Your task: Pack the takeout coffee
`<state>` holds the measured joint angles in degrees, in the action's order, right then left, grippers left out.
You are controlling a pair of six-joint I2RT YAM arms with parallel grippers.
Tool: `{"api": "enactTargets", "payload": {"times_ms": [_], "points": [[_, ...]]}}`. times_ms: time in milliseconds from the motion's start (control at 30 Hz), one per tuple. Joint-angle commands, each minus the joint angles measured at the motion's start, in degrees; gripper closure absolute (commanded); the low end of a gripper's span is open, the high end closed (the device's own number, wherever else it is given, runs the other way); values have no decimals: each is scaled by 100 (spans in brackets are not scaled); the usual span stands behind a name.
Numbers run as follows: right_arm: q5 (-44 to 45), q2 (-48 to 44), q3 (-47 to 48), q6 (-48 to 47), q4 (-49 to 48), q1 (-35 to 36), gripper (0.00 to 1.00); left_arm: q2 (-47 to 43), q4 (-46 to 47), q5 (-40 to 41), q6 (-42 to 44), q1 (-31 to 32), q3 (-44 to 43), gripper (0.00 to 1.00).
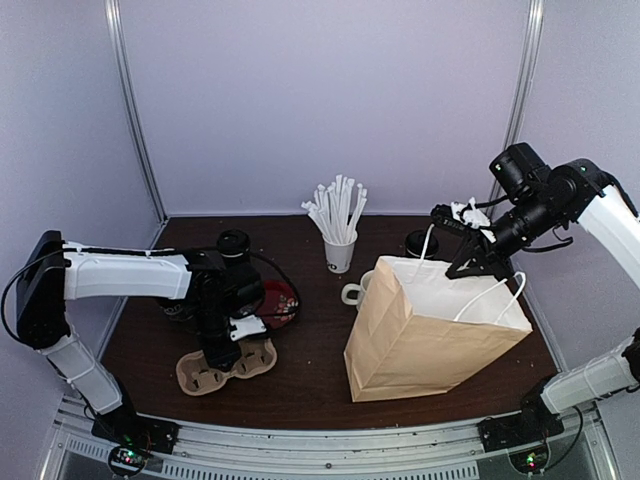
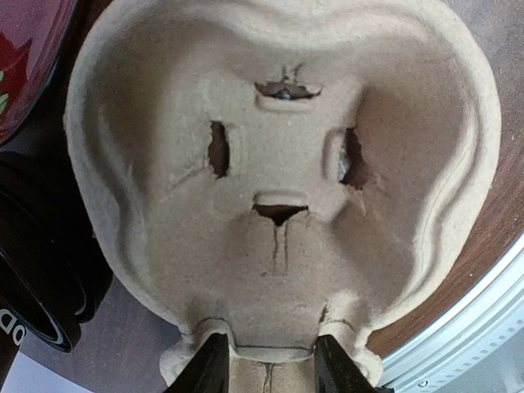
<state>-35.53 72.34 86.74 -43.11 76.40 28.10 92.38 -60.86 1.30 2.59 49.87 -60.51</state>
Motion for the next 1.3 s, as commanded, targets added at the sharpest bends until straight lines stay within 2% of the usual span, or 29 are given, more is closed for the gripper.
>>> {"api": "enactTargets", "payload": {"times_ms": [0,133,333,567,867,1233,1267], "points": [[90,-18,133,92,-70,60,100,92,104,18,106,-22,-40,63],[98,1,138,102,-80,73,100,134,24,9,78,-21,-40,64],[99,26,146,110,-114,106,100,128,-36,-35,10,-16,-68,70],[169,34,179,186,-118,158,100,-60,-378,-83,-119,-13,-435,75],[421,203,306,286,-48,422,100,-694,-976,-594,-241,389,-1827,75],[349,906,870,532,160,855,100,-1369,-1286,-882,-483,438,-3766,74],[294,985,938,569,176,862,97,-1389,-1272,-931,-462,448,-3960,74]]}}
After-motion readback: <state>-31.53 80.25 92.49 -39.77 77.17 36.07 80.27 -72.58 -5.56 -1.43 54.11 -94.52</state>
